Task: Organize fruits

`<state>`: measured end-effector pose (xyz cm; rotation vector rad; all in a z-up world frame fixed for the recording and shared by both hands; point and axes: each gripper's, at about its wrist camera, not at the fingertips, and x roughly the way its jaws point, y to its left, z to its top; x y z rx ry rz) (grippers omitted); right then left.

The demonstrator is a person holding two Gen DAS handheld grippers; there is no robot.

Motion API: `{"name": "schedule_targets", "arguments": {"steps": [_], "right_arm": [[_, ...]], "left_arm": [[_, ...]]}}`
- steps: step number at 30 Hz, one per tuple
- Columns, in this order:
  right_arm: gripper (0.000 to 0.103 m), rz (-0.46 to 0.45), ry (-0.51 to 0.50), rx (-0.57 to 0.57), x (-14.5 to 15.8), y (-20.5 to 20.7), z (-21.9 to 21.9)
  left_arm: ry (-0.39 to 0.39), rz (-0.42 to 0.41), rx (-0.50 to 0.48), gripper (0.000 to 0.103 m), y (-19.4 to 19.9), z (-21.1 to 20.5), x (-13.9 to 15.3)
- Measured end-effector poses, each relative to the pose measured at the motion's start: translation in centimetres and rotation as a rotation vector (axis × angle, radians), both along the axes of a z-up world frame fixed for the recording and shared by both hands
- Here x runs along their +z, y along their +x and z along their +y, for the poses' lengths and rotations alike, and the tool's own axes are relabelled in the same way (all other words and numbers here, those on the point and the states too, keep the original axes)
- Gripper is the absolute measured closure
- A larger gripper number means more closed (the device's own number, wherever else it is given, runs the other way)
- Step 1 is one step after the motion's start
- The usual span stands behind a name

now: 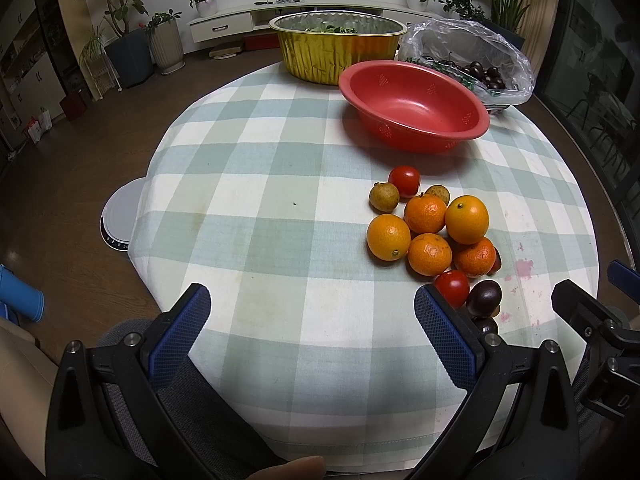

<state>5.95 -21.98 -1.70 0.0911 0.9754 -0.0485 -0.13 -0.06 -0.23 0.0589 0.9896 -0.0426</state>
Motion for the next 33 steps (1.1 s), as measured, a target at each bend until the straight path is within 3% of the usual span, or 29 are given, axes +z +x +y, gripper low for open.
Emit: {"name": "schedule_targets", "arguments": {"steps": [28,33], "right_arm": [[0.001,-0.003,0.012,0.006,-0.01,-0.01,-0.15],[0.001,-0.036,0.029,0.051,-0.29,-0.09,0.04]], "left_arm": [[-0.037,0.004,0.004,0.000,0.31,0.51,-0.89],[-0.085,-0.040,-0.070,0.000,0.30,0.47,-0.55]]}}
